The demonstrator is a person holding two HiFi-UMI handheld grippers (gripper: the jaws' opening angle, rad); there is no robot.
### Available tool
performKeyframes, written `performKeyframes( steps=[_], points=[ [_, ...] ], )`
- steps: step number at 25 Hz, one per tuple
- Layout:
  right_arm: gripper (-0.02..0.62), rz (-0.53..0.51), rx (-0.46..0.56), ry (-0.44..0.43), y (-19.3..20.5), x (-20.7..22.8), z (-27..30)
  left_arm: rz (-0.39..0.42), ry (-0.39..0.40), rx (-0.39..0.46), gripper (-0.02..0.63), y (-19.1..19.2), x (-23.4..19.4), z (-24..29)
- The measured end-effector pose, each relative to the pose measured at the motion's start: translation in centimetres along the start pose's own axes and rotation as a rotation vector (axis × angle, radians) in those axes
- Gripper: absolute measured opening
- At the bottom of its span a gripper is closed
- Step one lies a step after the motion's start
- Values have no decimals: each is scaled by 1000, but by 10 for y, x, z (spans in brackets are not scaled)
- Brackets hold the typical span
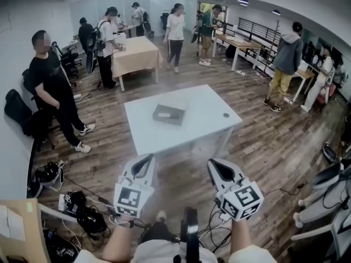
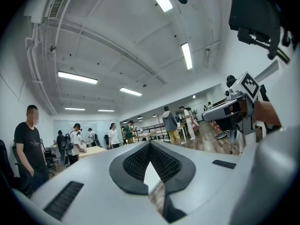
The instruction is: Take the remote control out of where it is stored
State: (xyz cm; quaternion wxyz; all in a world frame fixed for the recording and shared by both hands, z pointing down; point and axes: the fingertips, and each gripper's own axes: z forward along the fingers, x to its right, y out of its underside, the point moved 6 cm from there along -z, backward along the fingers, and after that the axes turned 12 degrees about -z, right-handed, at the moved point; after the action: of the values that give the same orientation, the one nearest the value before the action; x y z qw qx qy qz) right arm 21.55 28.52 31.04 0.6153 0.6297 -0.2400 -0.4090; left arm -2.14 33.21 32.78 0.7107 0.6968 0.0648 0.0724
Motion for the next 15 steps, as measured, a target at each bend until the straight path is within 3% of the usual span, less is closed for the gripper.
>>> performKeyframes(
  steps=[7,15],
  points=[
    [0,21,-11,3,13,26,40,-10,-4,-14,0,12,-29,39],
    [0,21,5,15,12,64,122,-10,2,-11,0,16,-99,109]
  ],
)
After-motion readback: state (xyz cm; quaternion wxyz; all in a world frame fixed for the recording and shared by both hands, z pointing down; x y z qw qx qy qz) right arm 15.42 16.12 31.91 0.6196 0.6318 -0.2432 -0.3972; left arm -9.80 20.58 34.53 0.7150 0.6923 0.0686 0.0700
